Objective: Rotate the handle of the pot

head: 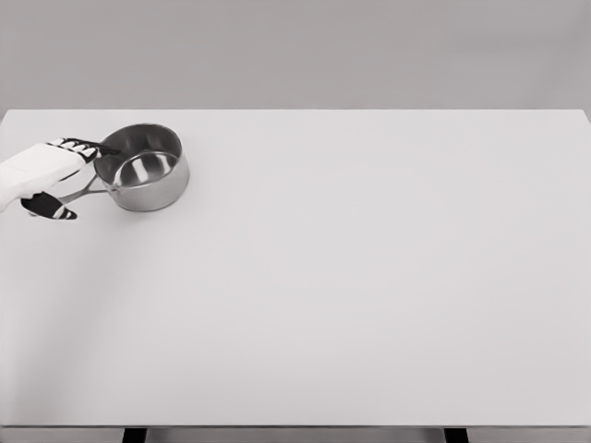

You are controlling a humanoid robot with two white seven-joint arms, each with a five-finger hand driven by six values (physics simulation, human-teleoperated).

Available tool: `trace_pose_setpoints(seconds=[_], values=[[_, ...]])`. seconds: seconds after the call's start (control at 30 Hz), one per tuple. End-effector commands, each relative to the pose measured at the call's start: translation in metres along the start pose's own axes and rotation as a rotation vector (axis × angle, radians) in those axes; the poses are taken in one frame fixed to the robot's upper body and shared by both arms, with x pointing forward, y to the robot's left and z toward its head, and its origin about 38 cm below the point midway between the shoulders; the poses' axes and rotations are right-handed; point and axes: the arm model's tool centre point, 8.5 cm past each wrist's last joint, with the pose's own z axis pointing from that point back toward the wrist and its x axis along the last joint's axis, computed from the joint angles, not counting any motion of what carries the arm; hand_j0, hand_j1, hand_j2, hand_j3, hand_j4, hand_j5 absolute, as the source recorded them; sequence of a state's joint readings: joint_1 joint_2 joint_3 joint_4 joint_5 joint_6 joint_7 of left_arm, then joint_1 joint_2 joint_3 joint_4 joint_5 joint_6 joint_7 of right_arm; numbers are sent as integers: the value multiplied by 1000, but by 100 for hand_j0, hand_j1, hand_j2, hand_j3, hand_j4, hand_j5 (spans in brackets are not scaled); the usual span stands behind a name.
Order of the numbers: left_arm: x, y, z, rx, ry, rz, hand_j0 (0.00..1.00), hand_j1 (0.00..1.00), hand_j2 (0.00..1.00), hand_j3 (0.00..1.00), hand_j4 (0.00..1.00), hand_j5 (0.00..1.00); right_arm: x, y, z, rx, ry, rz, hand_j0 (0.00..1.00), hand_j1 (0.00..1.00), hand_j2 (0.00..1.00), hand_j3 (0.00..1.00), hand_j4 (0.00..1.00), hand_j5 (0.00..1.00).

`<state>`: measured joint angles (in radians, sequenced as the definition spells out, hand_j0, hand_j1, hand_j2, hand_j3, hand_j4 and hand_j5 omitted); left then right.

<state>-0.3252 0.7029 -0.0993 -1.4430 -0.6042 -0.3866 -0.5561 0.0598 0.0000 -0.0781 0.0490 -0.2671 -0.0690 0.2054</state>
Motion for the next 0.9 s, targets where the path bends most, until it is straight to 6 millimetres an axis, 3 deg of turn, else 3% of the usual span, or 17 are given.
trace_pose_setpoints(seconds=[0.0,0.87], values=[[-4,1,2,5,10,6,100,100,100,100,100,100,0,0,0,0,0,0,100,100,100,100,100,100],[-35,-1,13,1,92,48,100,100,100,100,100,100,0,0,0,0,0,0,100,100,100,100,100,100]])
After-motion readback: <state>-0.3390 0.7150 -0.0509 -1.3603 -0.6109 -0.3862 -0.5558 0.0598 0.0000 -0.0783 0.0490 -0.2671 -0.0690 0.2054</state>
